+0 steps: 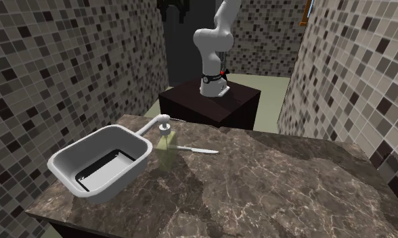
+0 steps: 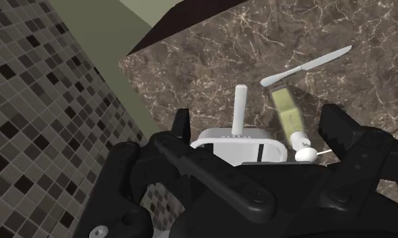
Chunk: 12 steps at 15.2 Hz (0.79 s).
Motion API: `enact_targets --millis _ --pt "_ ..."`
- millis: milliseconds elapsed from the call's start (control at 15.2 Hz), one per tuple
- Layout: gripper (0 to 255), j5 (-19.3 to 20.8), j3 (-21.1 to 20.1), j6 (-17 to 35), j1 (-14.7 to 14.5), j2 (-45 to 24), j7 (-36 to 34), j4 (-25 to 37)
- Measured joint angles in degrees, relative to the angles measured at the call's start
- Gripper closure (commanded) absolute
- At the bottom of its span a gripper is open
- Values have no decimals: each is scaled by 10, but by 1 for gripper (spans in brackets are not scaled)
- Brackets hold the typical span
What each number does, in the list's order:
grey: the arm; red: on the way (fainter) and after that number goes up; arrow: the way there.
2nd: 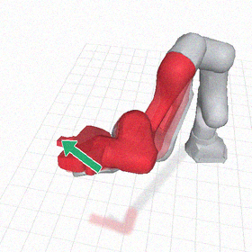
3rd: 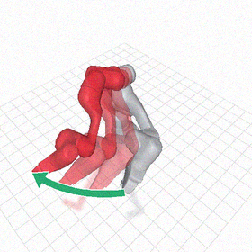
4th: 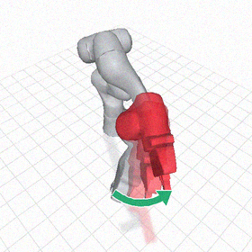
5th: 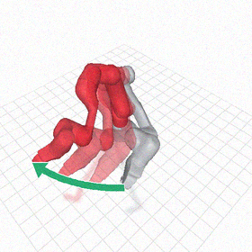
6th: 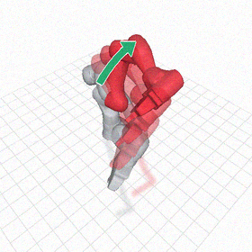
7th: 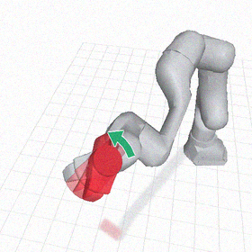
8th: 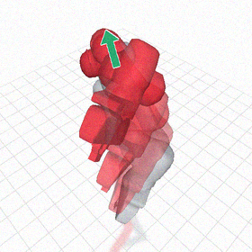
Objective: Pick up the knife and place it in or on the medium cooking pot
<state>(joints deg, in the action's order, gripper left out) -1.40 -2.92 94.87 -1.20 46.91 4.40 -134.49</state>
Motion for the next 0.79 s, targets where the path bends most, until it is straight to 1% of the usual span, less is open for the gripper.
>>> enact_targets --millis 132,198,660,792 --pt "0 -3 -5 7 1 2 -9 -9" --pt "0 -9 -14 19 2 7 -26 -28" --pt "0 -59 -92 113 13 -9 -169 -113" --pt "0 -74 -119 149 17 -28 -213 -132"
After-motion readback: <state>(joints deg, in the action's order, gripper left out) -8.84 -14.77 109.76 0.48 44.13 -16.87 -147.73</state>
